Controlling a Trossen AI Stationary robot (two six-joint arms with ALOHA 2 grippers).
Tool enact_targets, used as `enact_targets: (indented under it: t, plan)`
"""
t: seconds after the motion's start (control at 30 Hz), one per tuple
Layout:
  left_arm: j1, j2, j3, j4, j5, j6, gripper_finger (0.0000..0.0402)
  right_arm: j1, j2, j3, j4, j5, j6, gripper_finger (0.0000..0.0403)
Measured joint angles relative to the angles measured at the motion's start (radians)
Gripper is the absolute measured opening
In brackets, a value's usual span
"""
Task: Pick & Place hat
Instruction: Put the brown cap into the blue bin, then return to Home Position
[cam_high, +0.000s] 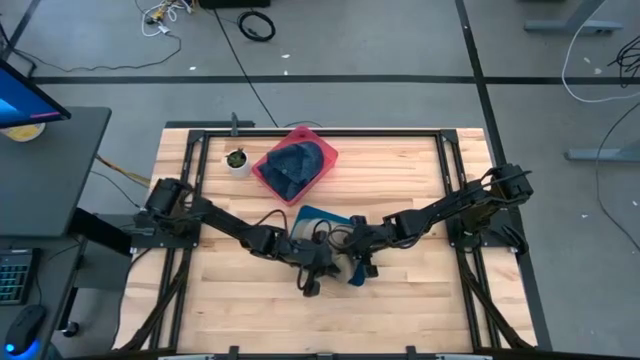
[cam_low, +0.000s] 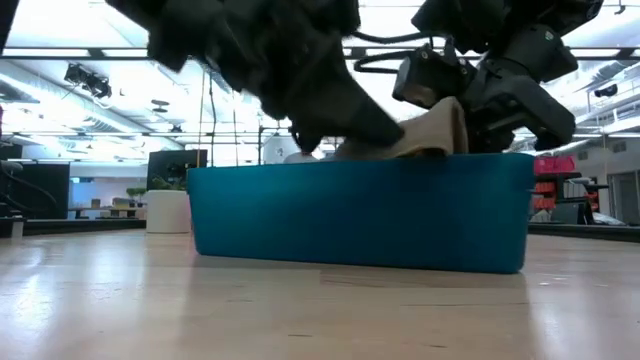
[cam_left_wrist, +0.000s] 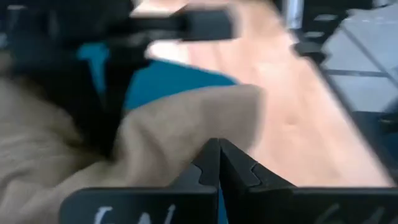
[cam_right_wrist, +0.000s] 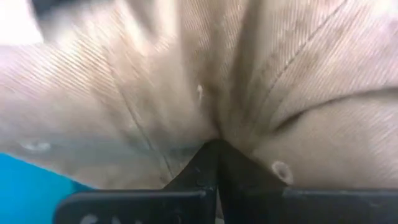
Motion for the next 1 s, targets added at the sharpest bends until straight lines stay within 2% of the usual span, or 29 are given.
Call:
enact_targets:
  t: [0.2, 0.37, 0.5, 0.6, 0.7, 0.8, 1.0]
  plan:
    - [0.039, 0.048, 0.002, 0.009, -0.070, -0.036, 0.0005, 0.008, -0.001, 0.000, 0.016, 0.000, 0.026, 0.0006]
    - [0.073, 0.047, 0.002, -0.021, -0.065, -0.073, 0.0003, 0.019, -0.005, 0.000, 0.012, -0.002, 0.026, 0.0006]
    - [0.097, 0.045, 0.005, -0.077, -0.009, -0.084, 0.0004, 0.021, -0.054, 0.000, -0.038, 0.033, 0.025, 0.0004]
    - [0.098, 0.043, 0.004, -0.083, -0.010, -0.084, 0.0005, 0.021, -0.126, 0.000, -0.101, 0.099, 0.023, 0.0003]
    - [0.098, 0.013, 0.000, -0.084, 0.001, -0.087, 0.0004, 0.021, -0.224, 0.000, -0.153, 0.121, 0.024, 0.0003]
    - [0.095, -0.055, -0.004, -0.112, 0.002, -0.082, 0.0003, 0.032, -0.335, 0.000, -0.186, 0.125, 0.022, 0.0003]
    - [0.095, -0.261, -0.001, -0.303, 0.001, 0.018, 0.0005, 0.079, -0.568, 0.001, -0.187, 0.177, -0.029, 0.0003]
